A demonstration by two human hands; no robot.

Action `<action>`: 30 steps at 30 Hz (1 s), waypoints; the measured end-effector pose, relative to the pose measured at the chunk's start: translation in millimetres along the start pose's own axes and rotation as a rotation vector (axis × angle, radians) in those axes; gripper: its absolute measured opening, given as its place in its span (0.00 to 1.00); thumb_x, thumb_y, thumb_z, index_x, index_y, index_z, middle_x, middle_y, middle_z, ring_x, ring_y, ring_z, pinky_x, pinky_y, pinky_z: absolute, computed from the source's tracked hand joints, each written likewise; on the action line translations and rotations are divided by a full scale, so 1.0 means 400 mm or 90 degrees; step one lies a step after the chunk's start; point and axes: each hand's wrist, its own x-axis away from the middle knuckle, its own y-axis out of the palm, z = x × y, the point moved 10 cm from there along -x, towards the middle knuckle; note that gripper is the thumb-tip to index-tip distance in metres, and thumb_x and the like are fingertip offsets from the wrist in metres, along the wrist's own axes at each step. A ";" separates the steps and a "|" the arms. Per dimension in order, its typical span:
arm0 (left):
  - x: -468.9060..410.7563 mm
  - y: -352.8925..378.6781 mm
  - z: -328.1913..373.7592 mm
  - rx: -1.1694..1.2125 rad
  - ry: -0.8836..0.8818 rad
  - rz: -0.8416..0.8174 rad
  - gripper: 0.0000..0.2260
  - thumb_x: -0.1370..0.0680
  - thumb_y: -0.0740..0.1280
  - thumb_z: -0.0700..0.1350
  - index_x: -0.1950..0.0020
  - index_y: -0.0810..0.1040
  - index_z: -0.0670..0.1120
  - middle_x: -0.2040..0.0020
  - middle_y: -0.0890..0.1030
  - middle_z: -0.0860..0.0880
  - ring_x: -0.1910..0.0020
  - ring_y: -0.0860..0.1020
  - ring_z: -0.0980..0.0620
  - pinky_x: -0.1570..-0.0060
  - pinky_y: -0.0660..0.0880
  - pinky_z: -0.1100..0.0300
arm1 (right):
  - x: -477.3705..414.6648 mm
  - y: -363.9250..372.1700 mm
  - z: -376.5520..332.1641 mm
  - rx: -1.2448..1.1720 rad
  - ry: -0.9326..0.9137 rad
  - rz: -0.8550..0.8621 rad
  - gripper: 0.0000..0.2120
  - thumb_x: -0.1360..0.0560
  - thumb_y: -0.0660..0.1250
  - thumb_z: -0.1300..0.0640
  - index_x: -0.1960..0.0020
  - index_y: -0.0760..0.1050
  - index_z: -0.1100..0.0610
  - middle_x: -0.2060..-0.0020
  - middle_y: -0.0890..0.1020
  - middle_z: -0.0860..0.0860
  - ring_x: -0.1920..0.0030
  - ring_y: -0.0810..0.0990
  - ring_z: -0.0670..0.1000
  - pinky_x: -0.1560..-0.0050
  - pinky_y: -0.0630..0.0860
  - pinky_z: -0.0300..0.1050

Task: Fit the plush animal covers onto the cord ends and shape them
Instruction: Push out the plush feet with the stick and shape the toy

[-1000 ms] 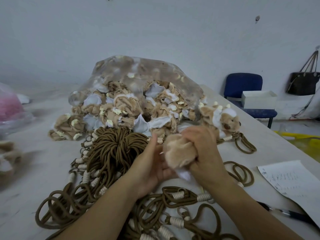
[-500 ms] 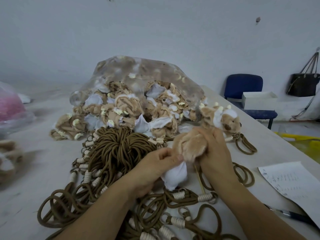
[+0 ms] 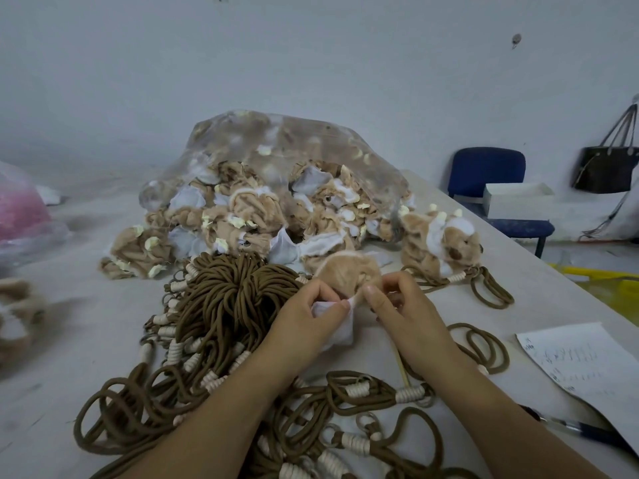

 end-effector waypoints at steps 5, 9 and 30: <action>0.007 0.028 0.022 -0.031 0.081 -0.055 0.10 0.24 0.69 0.44 0.64 0.72 0.47 0.50 0.78 0.61 0.52 0.77 0.63 0.56 0.70 0.73 | -0.007 0.007 0.013 -0.023 0.016 -0.005 0.07 0.29 0.66 0.47 0.53 0.70 0.41 0.60 0.80 0.44 0.61 0.80 0.43 0.63 0.74 0.32; 0.002 0.013 0.007 0.136 0.022 -0.013 0.13 0.25 0.72 0.52 0.59 0.76 0.44 0.54 0.83 0.53 0.54 0.81 0.57 0.55 0.76 0.67 | -0.004 0.006 -0.017 0.043 -0.049 0.004 0.09 0.26 0.67 0.59 0.57 0.69 0.48 0.63 0.77 0.49 0.65 0.74 0.45 0.66 0.70 0.34; 0.019 0.057 -0.033 0.673 -0.249 -0.072 0.20 0.22 0.66 0.45 0.32 0.73 0.36 0.36 0.76 0.35 0.36 0.75 0.42 0.36 0.72 0.49 | 0.061 0.068 -0.193 0.241 -0.394 -0.013 0.06 0.28 0.63 0.58 0.51 0.73 0.57 0.51 0.77 0.50 0.54 0.77 0.50 0.62 0.77 0.48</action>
